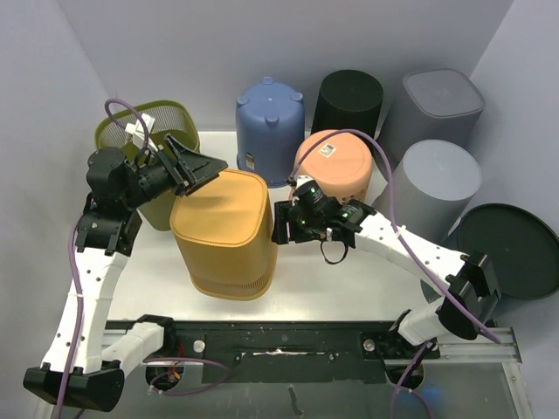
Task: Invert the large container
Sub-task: Turn the container upside down at the center of the board, then move the container to the center of the board.
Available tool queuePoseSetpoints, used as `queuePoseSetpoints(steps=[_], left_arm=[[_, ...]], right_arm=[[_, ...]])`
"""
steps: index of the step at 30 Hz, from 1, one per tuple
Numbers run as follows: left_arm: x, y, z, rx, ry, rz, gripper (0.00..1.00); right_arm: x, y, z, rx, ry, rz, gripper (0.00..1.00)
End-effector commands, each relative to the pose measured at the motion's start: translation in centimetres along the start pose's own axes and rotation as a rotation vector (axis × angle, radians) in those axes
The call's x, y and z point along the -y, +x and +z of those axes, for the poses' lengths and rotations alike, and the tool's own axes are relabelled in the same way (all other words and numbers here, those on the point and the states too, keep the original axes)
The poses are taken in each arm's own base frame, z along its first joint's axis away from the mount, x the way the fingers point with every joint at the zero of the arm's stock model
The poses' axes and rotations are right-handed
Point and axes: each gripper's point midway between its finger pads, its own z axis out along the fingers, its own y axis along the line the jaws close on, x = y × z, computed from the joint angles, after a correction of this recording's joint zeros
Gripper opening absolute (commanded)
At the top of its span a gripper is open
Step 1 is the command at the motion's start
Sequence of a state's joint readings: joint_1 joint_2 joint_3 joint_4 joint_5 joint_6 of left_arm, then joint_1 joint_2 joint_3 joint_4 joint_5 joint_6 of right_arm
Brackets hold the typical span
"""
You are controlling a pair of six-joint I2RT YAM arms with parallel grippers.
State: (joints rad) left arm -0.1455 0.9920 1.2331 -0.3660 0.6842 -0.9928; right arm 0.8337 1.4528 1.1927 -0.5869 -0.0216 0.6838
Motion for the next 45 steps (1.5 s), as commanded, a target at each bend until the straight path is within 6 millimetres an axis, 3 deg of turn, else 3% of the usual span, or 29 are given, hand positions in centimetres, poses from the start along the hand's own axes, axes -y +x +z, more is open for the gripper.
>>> queuePoseSetpoints(steps=[1,5,7,13,20,23,25,27,33,39,45], left_arm=[[6.0,-2.9,-0.1,0.074,0.193,0.12,0.67],[5.2,-3.5,-0.2,0.087,0.1,0.194,0.66],[3.3,-4.0,-0.6,0.115,-0.025,0.215,0.64],[1.5,-7.3,-5.0,0.286,-0.348,0.416,0.64],[-5.2,-4.4,-6.3,0.17,-0.586,0.388,0.64],[-7.0,-2.7,-5.7,0.117,-0.582,0.351,0.65],[-7.6,-1.5,-4.7,0.082,-0.533,0.316,0.65],[-7.4,-0.4,-3.7,0.06,-0.459,0.265,0.65],[-5.4,4.4,-1.3,-0.09,-0.18,0.088,0.65],[-5.2,7.9,-0.4,-0.228,-0.118,0.097,0.65],[-2.9,10.7,1.9,-0.278,-0.027,0.111,0.65]], right_arm=[[-1.6,-3.3,-2.2,0.096,-0.044,-0.028,0.64],[-0.7,-4.8,-5.9,0.148,0.031,-0.048,0.75],[-0.5,-5.6,-8.4,0.197,0.038,-0.061,0.79],[-2.6,-7.2,-14.2,0.326,-0.091,-0.153,0.9],[-4.5,-9.6,-15.0,0.412,-0.154,-0.171,0.93],[-2.6,-11.5,-15.3,0.466,-0.031,-0.111,0.96],[0.8,-12.6,-15.7,0.472,0.112,-0.02,0.98],[4.6,-13.4,-15.7,0.452,0.228,0.1,0.98],[10.2,-13.5,-15.3,0.4,0.28,0.233,0.98],[11.5,-14.4,-16.3,0.444,0.295,0.254,0.99],[11.6,-14.5,-16.6,0.454,0.297,0.26,0.99]])
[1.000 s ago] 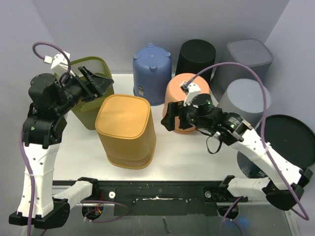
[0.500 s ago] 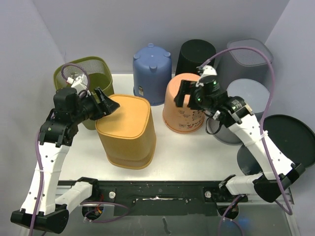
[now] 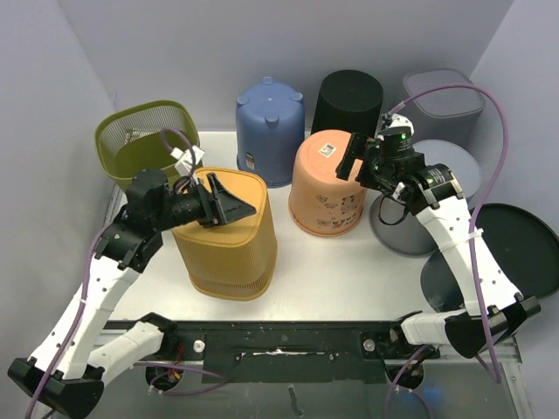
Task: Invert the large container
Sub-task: Move the container to the center of the board.
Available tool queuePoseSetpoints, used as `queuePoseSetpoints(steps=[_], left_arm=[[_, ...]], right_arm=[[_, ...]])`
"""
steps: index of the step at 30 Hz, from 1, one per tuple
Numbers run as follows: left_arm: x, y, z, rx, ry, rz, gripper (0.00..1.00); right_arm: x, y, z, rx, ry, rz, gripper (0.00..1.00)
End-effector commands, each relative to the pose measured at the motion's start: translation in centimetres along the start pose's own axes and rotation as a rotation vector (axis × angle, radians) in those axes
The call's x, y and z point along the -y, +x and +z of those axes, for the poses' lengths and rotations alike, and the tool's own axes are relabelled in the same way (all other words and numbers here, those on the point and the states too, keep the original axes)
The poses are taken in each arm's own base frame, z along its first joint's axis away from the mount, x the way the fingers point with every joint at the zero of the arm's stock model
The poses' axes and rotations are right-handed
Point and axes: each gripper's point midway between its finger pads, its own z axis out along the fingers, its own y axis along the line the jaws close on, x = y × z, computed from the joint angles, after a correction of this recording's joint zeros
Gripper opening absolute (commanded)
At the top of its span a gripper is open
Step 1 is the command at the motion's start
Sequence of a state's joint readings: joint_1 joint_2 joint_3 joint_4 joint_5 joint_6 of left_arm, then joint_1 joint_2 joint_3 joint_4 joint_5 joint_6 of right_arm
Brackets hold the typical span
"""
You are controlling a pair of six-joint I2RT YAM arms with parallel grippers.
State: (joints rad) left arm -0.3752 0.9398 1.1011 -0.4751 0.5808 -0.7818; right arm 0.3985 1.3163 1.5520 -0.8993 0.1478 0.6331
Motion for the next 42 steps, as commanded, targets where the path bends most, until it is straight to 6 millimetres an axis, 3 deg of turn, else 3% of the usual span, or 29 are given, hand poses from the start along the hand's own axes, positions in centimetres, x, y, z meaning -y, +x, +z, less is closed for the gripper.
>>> queuePoseSetpoints(steps=[1,4,6,11,16,21,25,28,33,37,42], left_arm=[[1.6,1.6,1.6,-0.056,0.048,-0.003,0.64],[3.3,-1.3,0.4,0.034,0.009,0.135,0.64],[3.1,-4.0,-1.1,0.128,-0.105,0.213,0.67],[-1.9,-8.8,-5.2,0.312,-0.501,0.239,0.73],[-6.1,-10.5,-7.6,0.379,-0.692,0.157,0.74],[-9.7,-11.5,-10.2,0.434,-0.771,0.081,0.74],[-11.7,-10.4,-9.4,0.409,-0.766,0.032,0.74],[-11.5,-9.0,-6.4,0.324,-0.618,0.01,0.73],[-8.3,-7.1,-2.9,0.23,-0.358,-0.011,0.69],[-5.9,-5.0,-1.0,0.168,-0.258,-0.014,0.68],[-3.7,-1.9,2.8,0.111,-0.151,-0.03,0.67]], right_arm=[[-0.4,-1.3,-1.4,0.056,-0.034,0.016,0.99],[-0.4,-1.3,-1.6,0.062,-0.037,0.02,0.99],[-0.3,-1.2,-1.7,0.062,-0.038,0.023,0.99],[-0.4,-1.0,-1.8,0.062,-0.051,0.02,0.99],[-0.5,-0.8,-1.9,0.06,-0.063,0.013,0.99],[0.2,-0.6,-2.3,0.061,-0.047,0.003,0.99],[0.3,-0.3,-2.2,0.055,-0.053,0.004,0.99],[0.1,-0.3,-2.3,0.053,-0.067,0.006,0.99],[0.4,-0.7,-2.5,0.062,-0.058,-0.003,0.99],[1.0,-0.9,-2.8,0.06,-0.032,-0.014,0.99],[0.8,-1.0,-2.7,0.066,-0.043,0.011,0.99]])
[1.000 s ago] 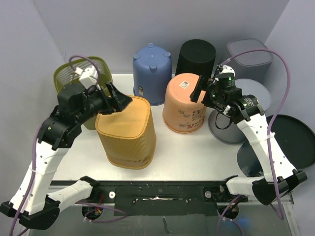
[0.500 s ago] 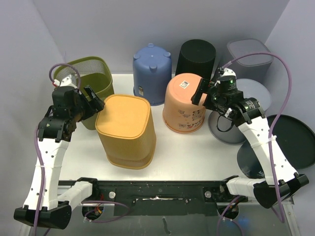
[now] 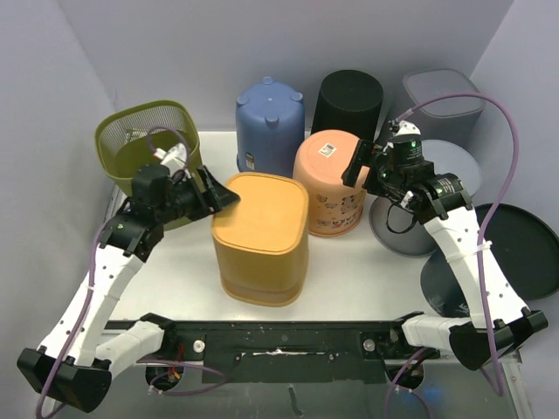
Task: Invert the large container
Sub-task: Move the container to the center of the board.
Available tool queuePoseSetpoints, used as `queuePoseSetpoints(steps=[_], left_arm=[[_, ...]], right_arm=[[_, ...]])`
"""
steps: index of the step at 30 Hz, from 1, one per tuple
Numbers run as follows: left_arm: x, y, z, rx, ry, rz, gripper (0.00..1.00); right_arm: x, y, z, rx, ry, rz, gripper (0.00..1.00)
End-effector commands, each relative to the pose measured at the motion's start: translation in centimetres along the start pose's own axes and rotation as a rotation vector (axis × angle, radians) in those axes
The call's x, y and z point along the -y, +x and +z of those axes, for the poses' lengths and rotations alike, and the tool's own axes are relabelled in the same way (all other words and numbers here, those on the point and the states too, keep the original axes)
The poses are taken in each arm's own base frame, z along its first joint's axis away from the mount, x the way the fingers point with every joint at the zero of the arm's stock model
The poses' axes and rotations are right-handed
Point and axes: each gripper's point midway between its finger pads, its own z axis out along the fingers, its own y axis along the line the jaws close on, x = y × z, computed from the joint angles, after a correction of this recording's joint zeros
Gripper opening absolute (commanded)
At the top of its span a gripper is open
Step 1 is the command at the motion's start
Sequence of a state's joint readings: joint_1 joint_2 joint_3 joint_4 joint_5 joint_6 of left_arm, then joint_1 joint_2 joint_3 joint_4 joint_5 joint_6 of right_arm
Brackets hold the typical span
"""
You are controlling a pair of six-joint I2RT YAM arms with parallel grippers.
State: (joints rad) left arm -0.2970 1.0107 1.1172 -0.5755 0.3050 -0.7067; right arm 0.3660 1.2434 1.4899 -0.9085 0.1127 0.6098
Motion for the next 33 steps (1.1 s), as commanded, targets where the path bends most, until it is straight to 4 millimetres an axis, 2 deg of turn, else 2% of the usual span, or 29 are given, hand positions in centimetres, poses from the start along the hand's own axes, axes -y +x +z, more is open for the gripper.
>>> queuePoseSetpoints(steps=[1,5,12,16,17,21,24,26,28,31,33], left_arm=[[5.6,2.5,1.2,-0.047,0.208,-0.019,0.67],[8.8,4.8,2.0,-0.106,0.295,0.024,0.67],[12.5,9.4,3.9,-0.189,0.354,0.101,0.66],[16.4,10.7,5.1,-0.216,0.453,0.155,0.66],[16.8,11.3,5.9,-0.231,0.454,0.172,0.66],[20.1,12.4,6.8,-0.283,0.557,0.205,0.66],[21.3,12.9,7.3,-0.3,0.588,0.225,0.66],[21.6,12.5,7.2,-0.292,0.591,0.238,0.66],[21.8,11.1,6.5,-0.256,0.583,0.263,0.66],[22.4,7.3,4.5,-0.156,0.57,0.308,0.66],[21.9,4.3,3.1,-0.086,0.545,0.314,0.67]], right_arm=[[-0.8,-1.8,-1.4,0.07,-0.043,0.023,0.99],[-1.0,-1.5,-1.2,0.064,-0.057,0.04,0.99],[-1.3,-2.0,-1.5,0.076,-0.067,0.042,0.99],[-1.3,-3.0,-1.9,0.109,-0.056,0.05,0.99],[-1.2,-3.3,-2.1,0.122,-0.053,0.053,0.98],[-0.5,-4.2,-3.1,0.175,-0.023,0.061,0.98],[-0.2,-4.6,-3.6,0.196,-0.009,0.065,0.98],[-0.2,-4.8,-4.0,0.21,-0.011,0.072,0.99],[-0.2,-4.9,-4.3,0.222,-0.018,0.072,0.98],[-0.4,-5.2,-4.5,0.237,-0.034,0.059,0.98],[-0.8,-5.6,-4.8,0.255,-0.056,0.056,0.99]])
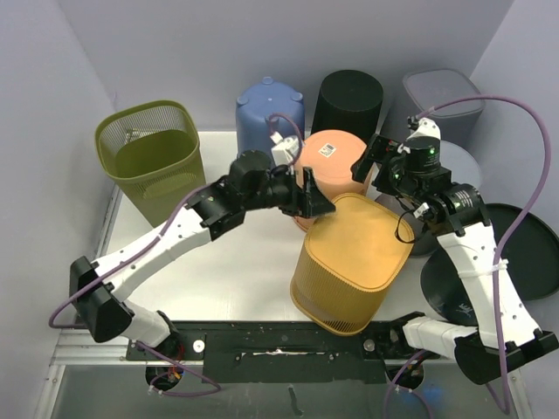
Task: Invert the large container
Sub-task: Move the container to the center of the board.
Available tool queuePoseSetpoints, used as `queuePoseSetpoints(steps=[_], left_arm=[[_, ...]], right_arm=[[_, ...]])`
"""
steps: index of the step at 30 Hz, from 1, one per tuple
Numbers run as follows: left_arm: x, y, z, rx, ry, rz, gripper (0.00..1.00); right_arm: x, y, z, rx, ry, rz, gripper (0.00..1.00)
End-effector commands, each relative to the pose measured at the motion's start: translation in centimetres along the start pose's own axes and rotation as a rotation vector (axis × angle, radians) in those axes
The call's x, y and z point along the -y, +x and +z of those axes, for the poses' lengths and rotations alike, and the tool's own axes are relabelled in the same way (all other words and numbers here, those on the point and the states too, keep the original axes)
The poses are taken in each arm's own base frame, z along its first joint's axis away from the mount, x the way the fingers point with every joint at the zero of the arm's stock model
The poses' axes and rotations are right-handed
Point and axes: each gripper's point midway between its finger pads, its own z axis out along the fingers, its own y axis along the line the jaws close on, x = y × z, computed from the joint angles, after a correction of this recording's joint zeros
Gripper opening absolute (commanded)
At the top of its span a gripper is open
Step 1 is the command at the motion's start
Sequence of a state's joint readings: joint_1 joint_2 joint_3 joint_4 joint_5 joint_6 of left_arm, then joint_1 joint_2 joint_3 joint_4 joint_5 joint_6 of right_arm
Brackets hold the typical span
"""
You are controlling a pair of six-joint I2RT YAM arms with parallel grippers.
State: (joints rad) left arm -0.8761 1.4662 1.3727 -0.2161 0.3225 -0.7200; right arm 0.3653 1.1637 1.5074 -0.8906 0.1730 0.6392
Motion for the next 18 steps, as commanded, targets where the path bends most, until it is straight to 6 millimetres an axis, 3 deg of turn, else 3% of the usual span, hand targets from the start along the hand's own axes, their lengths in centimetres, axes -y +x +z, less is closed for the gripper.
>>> queuePoseSetpoints(steps=[1,6,10,12,14,18], left_arm=[[3.2,-8.2,-7.3,0.236,0.011,0.129,0.67],[-3.6,-13.6,-14.5,0.401,-0.253,0.07,0.68],[-6.7,-16.1,-17.5,0.454,-0.339,0.022,0.68],[-8.4,-17.4,-20.1,0.489,-0.434,0.011,0.69],[-9.8,-18.7,-23.6,0.55,-0.522,0.008,0.71],[-10.9,-20.2,-27.2,0.604,-0.64,0.048,0.75]], right_arm=[[-1.6,-3.5,-1.5,0.136,-0.077,0.009,0.99],[-5.1,-4.9,-1.6,0.192,-0.261,-0.015,0.98],[-12.9,-7.3,-2.1,0.226,-0.507,-0.066,0.97],[-17.6,-6.5,-2.6,0.222,-0.578,-0.164,0.98],[-21.3,-4.4,-2.3,0.166,-0.63,-0.263,0.98],[-24.0,0.6,0.7,0.018,-0.612,-0.361,0.99]])
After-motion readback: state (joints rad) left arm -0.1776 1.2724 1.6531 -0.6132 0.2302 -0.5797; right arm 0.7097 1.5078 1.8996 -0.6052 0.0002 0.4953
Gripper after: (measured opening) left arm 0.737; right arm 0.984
